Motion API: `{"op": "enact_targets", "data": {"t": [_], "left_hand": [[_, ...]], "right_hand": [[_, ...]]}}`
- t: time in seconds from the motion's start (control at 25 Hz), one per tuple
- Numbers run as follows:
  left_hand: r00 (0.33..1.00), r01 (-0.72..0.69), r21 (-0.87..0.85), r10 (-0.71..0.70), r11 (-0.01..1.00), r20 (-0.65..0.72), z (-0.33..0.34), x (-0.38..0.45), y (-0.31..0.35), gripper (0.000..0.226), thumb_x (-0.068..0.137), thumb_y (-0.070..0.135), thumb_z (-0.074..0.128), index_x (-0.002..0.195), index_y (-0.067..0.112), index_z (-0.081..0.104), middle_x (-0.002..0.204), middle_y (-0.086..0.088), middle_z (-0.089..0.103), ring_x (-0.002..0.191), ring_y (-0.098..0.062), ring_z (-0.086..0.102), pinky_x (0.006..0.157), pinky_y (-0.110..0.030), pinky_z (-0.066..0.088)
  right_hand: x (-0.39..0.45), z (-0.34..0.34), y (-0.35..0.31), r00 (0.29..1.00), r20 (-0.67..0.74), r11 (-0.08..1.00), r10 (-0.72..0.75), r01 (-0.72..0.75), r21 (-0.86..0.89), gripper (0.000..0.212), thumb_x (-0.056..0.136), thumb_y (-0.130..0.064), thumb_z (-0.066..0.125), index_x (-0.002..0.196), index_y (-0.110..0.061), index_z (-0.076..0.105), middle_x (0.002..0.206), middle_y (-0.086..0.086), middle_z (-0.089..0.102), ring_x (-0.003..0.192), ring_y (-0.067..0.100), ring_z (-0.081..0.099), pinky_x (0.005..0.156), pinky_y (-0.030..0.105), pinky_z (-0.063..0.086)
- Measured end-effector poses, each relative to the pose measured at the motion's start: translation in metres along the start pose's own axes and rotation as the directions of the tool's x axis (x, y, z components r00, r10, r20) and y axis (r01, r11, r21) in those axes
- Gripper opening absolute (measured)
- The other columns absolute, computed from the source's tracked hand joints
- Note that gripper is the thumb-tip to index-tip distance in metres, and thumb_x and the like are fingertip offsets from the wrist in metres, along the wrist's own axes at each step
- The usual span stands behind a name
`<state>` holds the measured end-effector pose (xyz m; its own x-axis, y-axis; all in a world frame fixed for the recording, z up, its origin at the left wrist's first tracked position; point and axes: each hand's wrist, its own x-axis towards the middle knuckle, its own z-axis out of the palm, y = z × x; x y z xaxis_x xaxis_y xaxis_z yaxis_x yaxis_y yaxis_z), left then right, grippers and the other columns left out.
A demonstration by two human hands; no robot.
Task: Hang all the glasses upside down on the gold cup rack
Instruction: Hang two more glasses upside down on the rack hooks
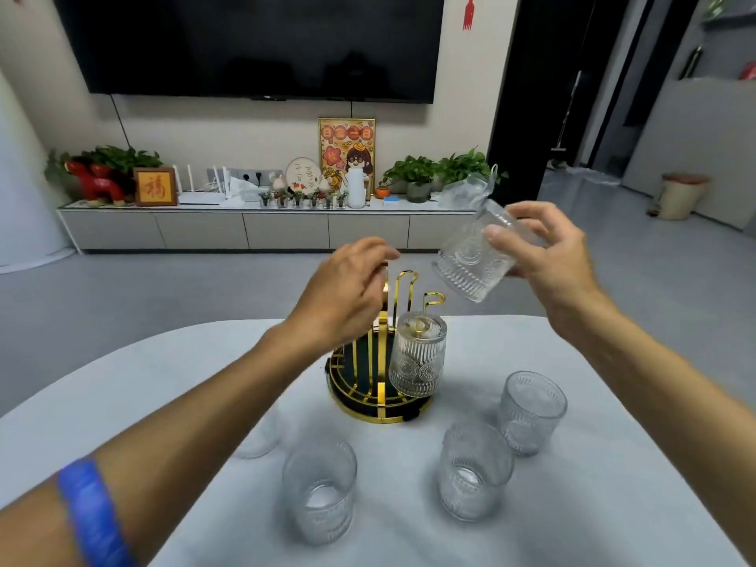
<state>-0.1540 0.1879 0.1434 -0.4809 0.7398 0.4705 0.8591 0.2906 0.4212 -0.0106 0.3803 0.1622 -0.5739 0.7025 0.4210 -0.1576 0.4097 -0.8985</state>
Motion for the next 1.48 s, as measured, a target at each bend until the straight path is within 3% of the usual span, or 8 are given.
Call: {"op": "enact_targets", "data": {"t": [0.12, 0.2, 0.44, 0.72, 1.2, 1.32, 1.4, 1.48], "left_hand": [[0.984, 0.058, 0.069, -0.069, 0.996, 0.162, 0.025, 0.031, -0.027, 0.039, 0.102, 0.025, 0.041, 0.139, 0.015, 0.05, 0.148, -0.003, 0.046, 0.135, -0.021, 0.04, 0.112, -0.039, 0.032], [0.983, 0.082, -0.001, -0.081, 0.997, 0.163, 0.034, 0.037, -0.036, 0.041, 0.1, 0.028, 0.045, 0.139, 0.016, 0.05, 0.148, -0.002, 0.048, 0.134, -0.021, 0.043, 0.109, -0.039, 0.036], [0.988, 0.086, -0.018, -0.083, 0.996, 0.128, 0.041, 0.04, -0.045, 0.042, 0.099, 0.03, 0.049, 0.139, 0.018, 0.05, 0.147, 0.0, 0.048, 0.134, -0.02, 0.043, 0.104, -0.033, 0.033], [0.989, -0.025, 0.048, 0.018, 0.999, 0.146, 0.046, 0.037, -0.043, 0.035, 0.102, 0.019, 0.039, 0.126, 0.026, 0.063, 0.148, -0.007, 0.044, 0.136, -0.025, 0.037, 0.103, -0.034, 0.03], [0.993, 0.014, -0.016, -0.012, 1.0, 0.116, 0.048, 0.036, -0.046, 0.029, 0.102, 0.022, 0.04, 0.115, 0.021, 0.065, 0.14, 0.0, 0.051, 0.128, -0.02, 0.043, 0.094, -0.027, 0.03], [0.993, 0.033, -0.025, -0.03, 0.999, 0.118, 0.048, 0.035, -0.044, 0.028, 0.102, 0.025, 0.04, 0.121, 0.021, 0.059, 0.138, 0.001, 0.054, 0.125, -0.019, 0.045, 0.092, -0.029, 0.033], [0.992, 0.037, -0.037, -0.033, 0.999, 0.12, 0.047, 0.035, -0.042, 0.028, 0.102, 0.025, 0.04, 0.123, 0.02, 0.057, 0.135, 0.0, 0.055, 0.121, -0.02, 0.048, 0.093, -0.033, 0.039], [0.993, 0.046, -0.056, -0.039, 0.997, 0.116, 0.046, 0.034, -0.042, 0.028, 0.102, 0.024, 0.041, 0.123, 0.018, 0.057, 0.132, -0.001, 0.057, 0.117, -0.02, 0.051, 0.094, -0.038, 0.043]], "right_hand": [[0.025, 0.012, 0.042, 0.981, 0.137, 0.949, -0.14, 0.172, -0.265, 0.04, 0.073, -0.035, 0.082, 0.11, -0.03, 0.067, 0.093, -0.024, 0.065, 0.055, -0.005, 0.047, 0.056, 0.013, 0.041], [0.031, 0.018, 0.063, 0.962, 0.225, 0.911, -0.152, 0.225, -0.345, 0.043, 0.074, -0.041, 0.079, 0.115, -0.034, 0.066, 0.111, -0.013, 0.067, 0.068, -0.007, 0.048, 0.068, 0.021, 0.045], [0.048, 0.021, 0.084, 0.943, 0.306, 0.908, -0.135, 0.241, -0.343, 0.046, 0.075, -0.033, 0.08, 0.119, -0.033, 0.067, 0.121, -0.002, 0.066, 0.086, 0.014, 0.063, 0.084, 0.038, 0.056], [0.041, 0.026, 0.102, 0.915, 0.392, 0.898, -0.096, 0.249, -0.362, 0.046, 0.075, -0.033, 0.08, 0.119, -0.032, 0.067, 0.12, 0.001, 0.063, 0.103, 0.024, 0.063, 0.092, 0.05, 0.052], [0.023, 0.032, 0.115, 0.84, 0.543, 0.838, 0.001, 0.296, -0.459, 0.046, 0.081, -0.019, 0.075, 0.125, -0.029, 0.061, 0.127, -0.001, 0.057, 0.116, 0.023, 0.054, 0.097, 0.047, 0.049], [0.019, 0.03, 0.098, 0.826, 0.56, 0.75, 0.061, 0.332, -0.572, 0.051, 0.079, -0.02, 0.064, 0.127, -0.035, 0.056, 0.149, 0.001, 0.043, 0.134, 0.024, 0.04, 0.105, 0.041, 0.038], [0.008, 0.041, 0.079, 0.816, 0.578, 0.719, -0.029, 0.419, -0.555, 0.053, 0.077, -0.032, 0.05, 0.13, -0.034, 0.054, 0.154, 0.0, 0.039, 0.14, 0.02, 0.032, 0.112, 0.044, 0.028], [-0.004, 0.061, 0.069, 0.718, 0.691, 0.615, -0.082, 0.582, -0.532, 0.054, 0.086, -0.047, 0.044, 0.137, -0.029, 0.048, 0.15, 0.002, 0.046, 0.141, 0.02, 0.032, 0.116, 0.044, 0.018]]}}
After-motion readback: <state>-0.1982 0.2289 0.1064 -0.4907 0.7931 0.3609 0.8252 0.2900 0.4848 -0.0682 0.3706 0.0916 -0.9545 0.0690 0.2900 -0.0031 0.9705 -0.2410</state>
